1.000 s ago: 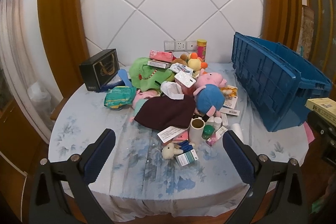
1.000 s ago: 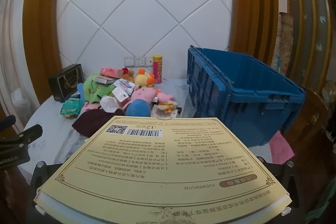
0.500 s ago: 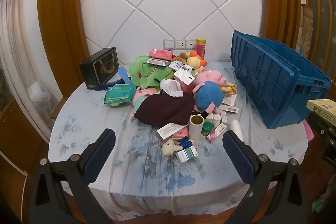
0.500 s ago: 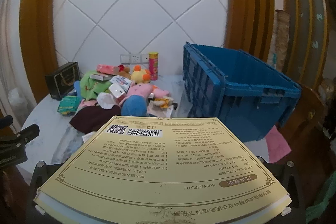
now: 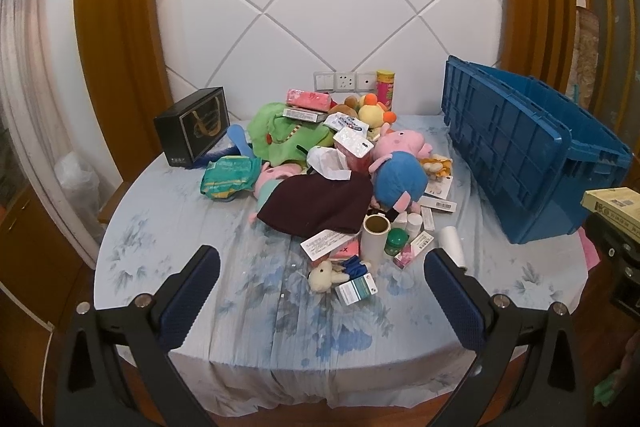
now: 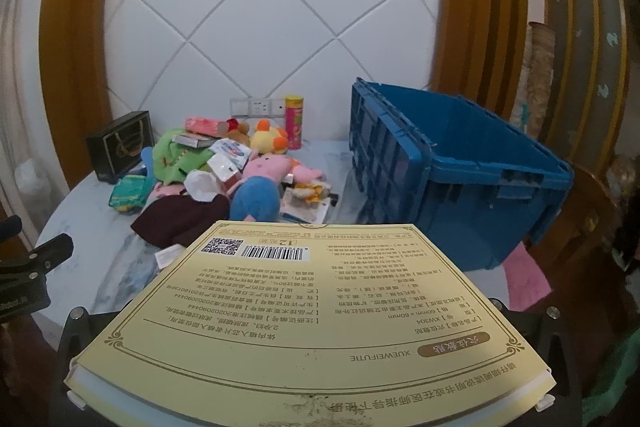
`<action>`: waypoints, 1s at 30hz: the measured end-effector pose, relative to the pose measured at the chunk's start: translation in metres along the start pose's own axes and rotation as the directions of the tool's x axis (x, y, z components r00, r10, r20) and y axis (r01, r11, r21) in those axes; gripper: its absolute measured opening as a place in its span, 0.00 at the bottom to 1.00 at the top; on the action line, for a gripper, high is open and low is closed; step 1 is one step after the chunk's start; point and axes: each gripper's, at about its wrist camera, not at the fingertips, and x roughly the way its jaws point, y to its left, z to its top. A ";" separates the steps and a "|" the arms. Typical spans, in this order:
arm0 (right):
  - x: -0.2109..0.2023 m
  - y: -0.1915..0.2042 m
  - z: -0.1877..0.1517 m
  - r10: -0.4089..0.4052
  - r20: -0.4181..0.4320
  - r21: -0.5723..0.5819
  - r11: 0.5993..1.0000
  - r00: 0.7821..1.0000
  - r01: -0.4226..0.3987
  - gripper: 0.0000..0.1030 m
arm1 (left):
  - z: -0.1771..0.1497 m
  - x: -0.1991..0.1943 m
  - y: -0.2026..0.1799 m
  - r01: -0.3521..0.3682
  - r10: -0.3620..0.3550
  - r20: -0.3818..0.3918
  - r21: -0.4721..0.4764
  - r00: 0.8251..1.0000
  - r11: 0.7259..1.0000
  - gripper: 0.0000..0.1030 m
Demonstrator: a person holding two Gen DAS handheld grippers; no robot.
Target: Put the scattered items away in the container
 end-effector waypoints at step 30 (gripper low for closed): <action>0.037 -0.017 -0.006 0.135 -0.068 -0.001 0.991 0.989 -0.135 1.00 | -0.009 0.025 -0.002 -0.063 0.062 -0.038 -0.021 0.997 0.998 1.00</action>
